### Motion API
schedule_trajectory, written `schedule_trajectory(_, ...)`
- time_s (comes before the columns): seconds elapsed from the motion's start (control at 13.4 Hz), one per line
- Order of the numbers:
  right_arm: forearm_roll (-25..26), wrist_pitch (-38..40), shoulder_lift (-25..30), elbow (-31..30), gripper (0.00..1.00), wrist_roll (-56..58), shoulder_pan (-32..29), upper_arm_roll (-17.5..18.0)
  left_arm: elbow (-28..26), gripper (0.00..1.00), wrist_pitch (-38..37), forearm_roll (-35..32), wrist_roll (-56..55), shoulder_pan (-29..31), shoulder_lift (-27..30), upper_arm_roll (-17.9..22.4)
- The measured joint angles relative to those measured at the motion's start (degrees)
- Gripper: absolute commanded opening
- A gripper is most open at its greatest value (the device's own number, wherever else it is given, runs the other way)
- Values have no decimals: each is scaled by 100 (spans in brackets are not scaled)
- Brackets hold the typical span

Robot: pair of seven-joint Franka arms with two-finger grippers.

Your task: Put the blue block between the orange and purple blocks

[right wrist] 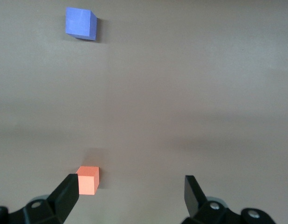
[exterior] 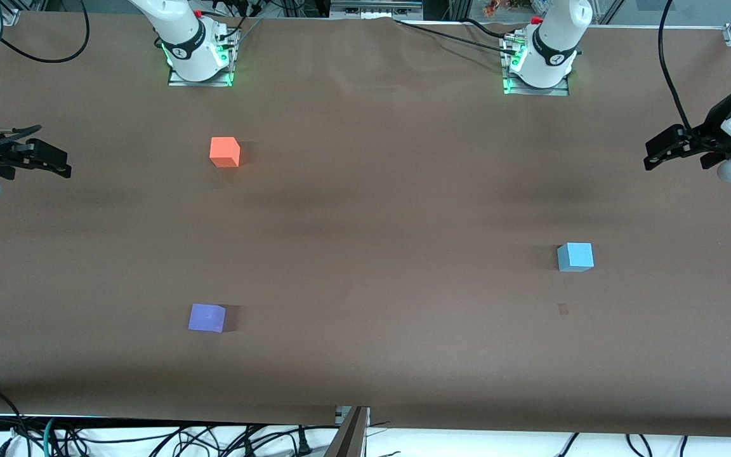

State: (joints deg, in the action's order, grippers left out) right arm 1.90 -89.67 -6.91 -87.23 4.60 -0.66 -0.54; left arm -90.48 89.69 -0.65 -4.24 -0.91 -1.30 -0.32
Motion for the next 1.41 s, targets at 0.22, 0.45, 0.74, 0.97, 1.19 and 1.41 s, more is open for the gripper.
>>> schedule_trajectory(0.22, -8, -31, -34, 9, 100, 0, 0, 0, 0, 100, 0, 0, 0, 0, 0, 0)
schedule_trajectory(0.45, -20, -49, -71, 34, 100, 0, 1, 1, 0, 100, 0, 0, 0, 0, 0, 0)
schedule_trajectory(0.74, -22, -57, -88, 40, 100, 1, 1, 0, -2, 100, 20, -1, 0, -52, -42, -27)
schedule_trajectory(0.97, -22, -59, -88, 41, 100, 1, -1, -1, -9, 100, 23, -21, -4, -114, -224, -55)
schedule_trajectory(1.19, -22, -63, -90, 43, 100, 1, -1, -1, -59, 100, 13, -46, -5, -111, -692, -52)
schedule_trajectory(1.41, -22, -65, -94, 43, 100, 1, -1, -1, -122, 100, 102, 15, 8, 78, -1453, -21)
